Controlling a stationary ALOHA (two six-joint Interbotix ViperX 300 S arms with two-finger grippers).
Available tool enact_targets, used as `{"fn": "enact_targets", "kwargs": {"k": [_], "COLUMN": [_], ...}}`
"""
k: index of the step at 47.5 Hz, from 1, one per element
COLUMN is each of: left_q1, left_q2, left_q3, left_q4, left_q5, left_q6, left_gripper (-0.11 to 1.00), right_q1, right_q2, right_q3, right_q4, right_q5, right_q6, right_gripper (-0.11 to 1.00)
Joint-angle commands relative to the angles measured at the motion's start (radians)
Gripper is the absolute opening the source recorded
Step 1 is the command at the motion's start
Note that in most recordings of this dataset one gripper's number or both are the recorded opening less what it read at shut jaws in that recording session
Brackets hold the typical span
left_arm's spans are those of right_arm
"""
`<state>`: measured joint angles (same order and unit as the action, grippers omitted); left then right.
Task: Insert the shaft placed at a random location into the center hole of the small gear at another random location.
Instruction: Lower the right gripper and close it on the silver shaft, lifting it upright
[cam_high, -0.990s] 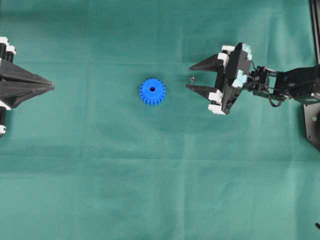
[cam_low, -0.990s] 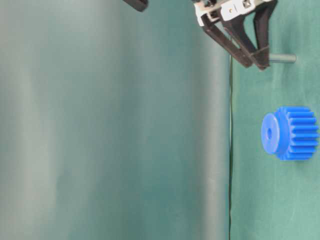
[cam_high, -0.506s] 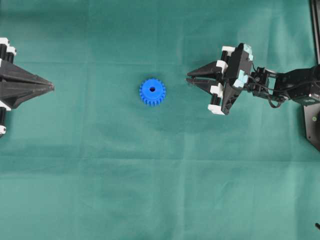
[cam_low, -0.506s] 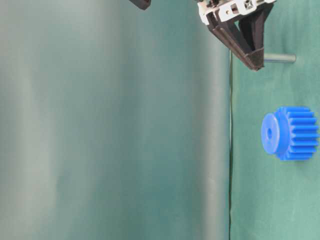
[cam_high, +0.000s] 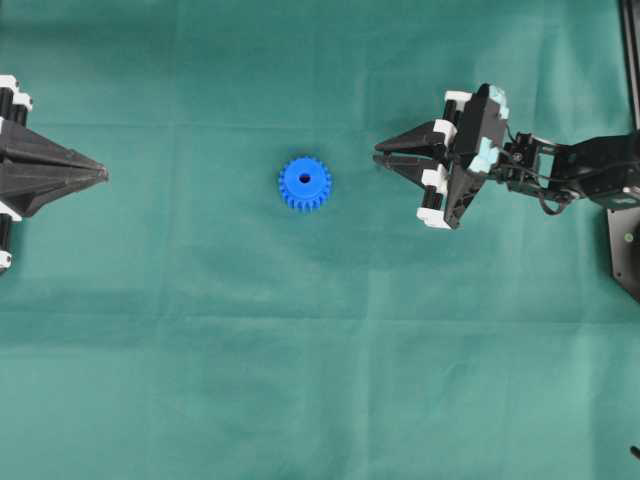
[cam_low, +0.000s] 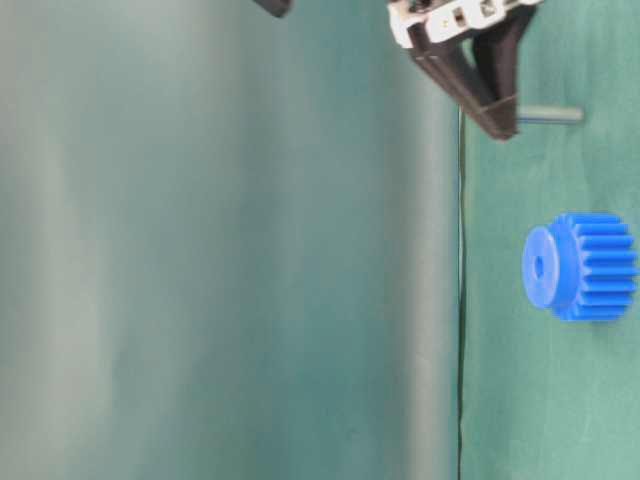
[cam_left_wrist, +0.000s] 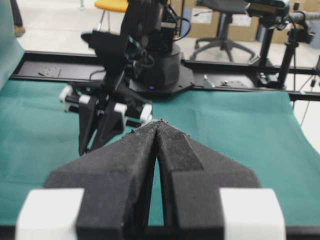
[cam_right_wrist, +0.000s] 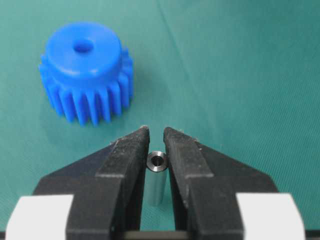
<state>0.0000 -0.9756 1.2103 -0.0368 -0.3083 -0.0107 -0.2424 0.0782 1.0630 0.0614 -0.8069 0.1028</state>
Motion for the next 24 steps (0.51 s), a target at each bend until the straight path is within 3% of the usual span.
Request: {"fn": "enact_targets", "kwargs": {"k": [1,11,24], "left_q1": [-0.002,-0.002,0.0], "left_q2": [0.003,0.003,0.003], "left_q3": [-0.011,-0.011,-0.011], "left_q4": [-0.002,-0.002,-0.002], "left_q5": [-0.009,-0.009,-0.009], "left_q6": [-0.002,-0.002,-0.002], "left_gripper": [-0.01,-0.01,-0.01], "right_q1": [0.003,0.002,0.005], "right_q2": [-0.097,-0.241,-0.255], "right_q3": [-0.015,-0.043,-0.051], "right_q4": [0.0,-0.003,-0.011], "right_q5": [0.069,0.252,0.264], "right_q6": [0.002,-0.014,-0.015], "right_gripper": [0.14,0.13,0.14]}}
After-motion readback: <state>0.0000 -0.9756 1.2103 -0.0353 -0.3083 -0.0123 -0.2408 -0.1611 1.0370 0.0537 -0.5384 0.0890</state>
